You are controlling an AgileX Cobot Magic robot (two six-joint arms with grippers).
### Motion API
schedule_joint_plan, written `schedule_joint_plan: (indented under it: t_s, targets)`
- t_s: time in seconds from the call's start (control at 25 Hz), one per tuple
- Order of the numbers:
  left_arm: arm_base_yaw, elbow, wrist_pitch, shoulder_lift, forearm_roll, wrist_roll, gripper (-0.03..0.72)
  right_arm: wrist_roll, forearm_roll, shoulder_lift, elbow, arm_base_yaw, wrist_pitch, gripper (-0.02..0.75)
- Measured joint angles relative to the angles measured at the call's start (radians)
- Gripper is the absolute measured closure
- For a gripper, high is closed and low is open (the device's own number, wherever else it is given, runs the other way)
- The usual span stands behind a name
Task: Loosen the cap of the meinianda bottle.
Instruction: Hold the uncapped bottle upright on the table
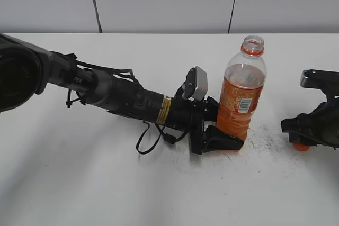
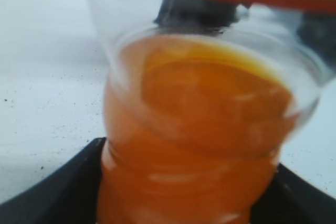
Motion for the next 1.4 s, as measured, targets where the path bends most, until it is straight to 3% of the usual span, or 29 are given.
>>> schedule_joint_plan:
  t_s: [0.16, 0.4, 0.56, 0.72, 1.16, 1.4]
  targets:
    - [0.000, 0.000, 0.000, 0.000, 0.000, 0.000, 0.125, 0.000, 0.000, 0.000, 0.000, 0.000, 0.000, 0.392]
    - [0.000, 0.000, 0.000, 0.000, 0.000, 0.000, 0.118, 0.000, 0.000, -0.035, 0.002, 0.000, 0.007, 0.370]
    - [0.000, 0.000, 0.017, 0.001, 0.014, -0.001, 0.029, 0.000, 0.000, -0.071, 0.002, 0.000, 0.029, 0.370]
    - [0.005, 0.000, 0.028, 0.001, 0.040, -0.004, 0.004, 0.000, 0.000, -0.075, 0.002, 0.000, 0.047, 0.370]
    - [0.066, 0.000, 0.020, -0.023, 0.171, -0.062, 0.005, 0.000, 0.000, -0.077, 0.002, 0.000, 0.051, 0.370]
    - [0.115, 0.001, 0.073, -0.076, 0.301, -0.116, 0.024, 0.000, -0.001, -0.077, 0.002, 0.000, 0.051, 0.370]
